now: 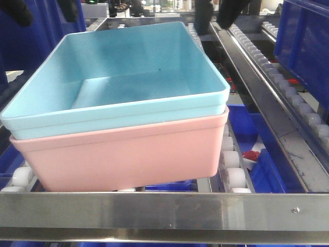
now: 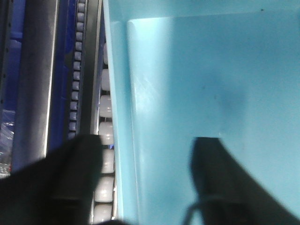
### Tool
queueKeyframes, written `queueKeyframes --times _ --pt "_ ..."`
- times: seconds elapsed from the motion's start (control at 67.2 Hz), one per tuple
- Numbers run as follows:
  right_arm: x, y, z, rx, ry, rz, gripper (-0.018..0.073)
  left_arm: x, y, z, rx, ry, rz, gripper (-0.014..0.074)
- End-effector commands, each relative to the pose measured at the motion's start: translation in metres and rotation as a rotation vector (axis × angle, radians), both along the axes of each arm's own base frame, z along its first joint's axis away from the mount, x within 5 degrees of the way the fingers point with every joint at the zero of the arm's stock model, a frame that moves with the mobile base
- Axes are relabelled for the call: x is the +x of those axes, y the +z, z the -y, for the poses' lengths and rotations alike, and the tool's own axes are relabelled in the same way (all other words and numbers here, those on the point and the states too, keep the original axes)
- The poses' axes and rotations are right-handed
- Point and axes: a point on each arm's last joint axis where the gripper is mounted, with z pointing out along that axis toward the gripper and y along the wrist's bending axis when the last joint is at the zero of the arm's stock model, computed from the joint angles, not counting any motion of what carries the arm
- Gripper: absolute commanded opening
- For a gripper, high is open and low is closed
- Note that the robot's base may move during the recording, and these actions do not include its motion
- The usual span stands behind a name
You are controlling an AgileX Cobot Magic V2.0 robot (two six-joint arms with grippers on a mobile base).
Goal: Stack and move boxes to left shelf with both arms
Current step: 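Open both grippers and lift them off the bin rims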
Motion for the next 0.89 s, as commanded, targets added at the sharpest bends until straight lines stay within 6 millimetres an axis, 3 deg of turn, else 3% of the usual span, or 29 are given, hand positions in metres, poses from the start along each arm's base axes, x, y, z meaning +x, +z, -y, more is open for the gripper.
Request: queueKeyframes --times 0.0,0.045,0.238,0.417,0.7,0.878 --pt "-0.012 0.032 0.012 0.039 0.024 0.133 0.0050 -0.016 0.022 0.001 -0.013 -0.047 0.100 0.0060" --pt "-0.016 0.032 0.014 0.049 0.030 0.145 0.0053 -0.020 0.017 0.003 0.001 -0.062 0.097 -0.0022" --pt "-0.034 0.015 0.023 0.078 0.074 0.185 0.0056 -0.035 -0.002 0.007 0.004 -0.114 0.093 -0.0009" --pt "-0.056 0.001 0.033 0.141 0.133 0.262 0.0056 -0.062 -0.011 0.002 -0.003 -0.158 0.096 -0.0009" --pt "-0.107 0.018 0.065 0.238 0.162 0.395 0.0056 -0.128 0.007 -0.013 -0.036 -0.321 0.286 -0.0009" --pt "-0.148 0.025 0.094 0.288 0.165 0.477 0.0056 -0.178 0.023 -0.036 -0.119 -0.447 0.471 -0.0009"
